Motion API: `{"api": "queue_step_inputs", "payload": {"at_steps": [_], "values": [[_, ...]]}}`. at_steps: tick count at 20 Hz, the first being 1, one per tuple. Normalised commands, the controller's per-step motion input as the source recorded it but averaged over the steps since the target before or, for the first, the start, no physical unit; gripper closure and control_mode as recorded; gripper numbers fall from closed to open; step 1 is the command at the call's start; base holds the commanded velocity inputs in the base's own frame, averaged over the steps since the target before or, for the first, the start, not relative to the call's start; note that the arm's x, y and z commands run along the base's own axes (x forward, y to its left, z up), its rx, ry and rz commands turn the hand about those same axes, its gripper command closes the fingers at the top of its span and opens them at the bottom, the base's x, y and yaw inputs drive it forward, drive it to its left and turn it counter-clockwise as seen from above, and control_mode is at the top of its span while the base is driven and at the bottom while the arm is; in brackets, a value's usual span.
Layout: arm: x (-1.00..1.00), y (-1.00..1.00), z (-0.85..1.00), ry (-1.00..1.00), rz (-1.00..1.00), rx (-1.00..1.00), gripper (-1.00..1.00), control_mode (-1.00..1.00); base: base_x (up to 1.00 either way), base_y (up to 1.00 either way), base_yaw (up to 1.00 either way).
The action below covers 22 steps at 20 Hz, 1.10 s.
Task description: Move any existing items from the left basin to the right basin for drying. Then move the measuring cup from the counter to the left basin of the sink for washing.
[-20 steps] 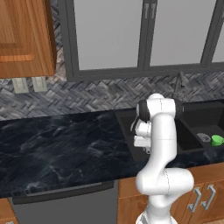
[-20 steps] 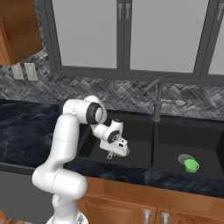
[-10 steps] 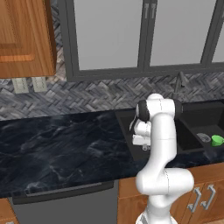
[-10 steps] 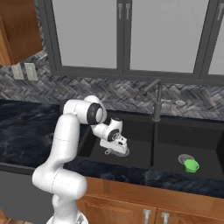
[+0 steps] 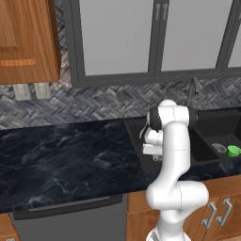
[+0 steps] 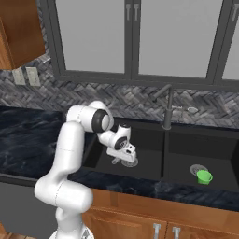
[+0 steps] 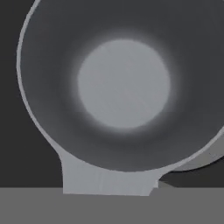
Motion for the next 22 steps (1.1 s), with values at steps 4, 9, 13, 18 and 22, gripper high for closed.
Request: {"api": "queue_step_inputs", "payload": {"at_steps": [4, 9, 13, 18, 22], "values": [[-0.02, 0.00, 0.42, -0.10, 0.00, 0.00, -1.00, -1.00, 0.00, 0.00, 0.00], [-0.06, 0.00, 0.66, -0.08, 0.00, 0.00, -1.00, -1.00, 0.00, 0.00, 0.00], [-0.15, 0.01, 0.75, -0.06, 0.00, 0.00, -1.00, -1.00, 0.00, 0.00, 0.00], [-0.30, 0.22, 0.73, -0.09, 0.00, -0.03, -1.00, -1.00, 0.00, 0.00, 0.00], [-0.47, 0.46, 0.76, -0.16, 0.00, -0.09, -1.00, -1.00, 0.00, 0.00, 0.00]]}}
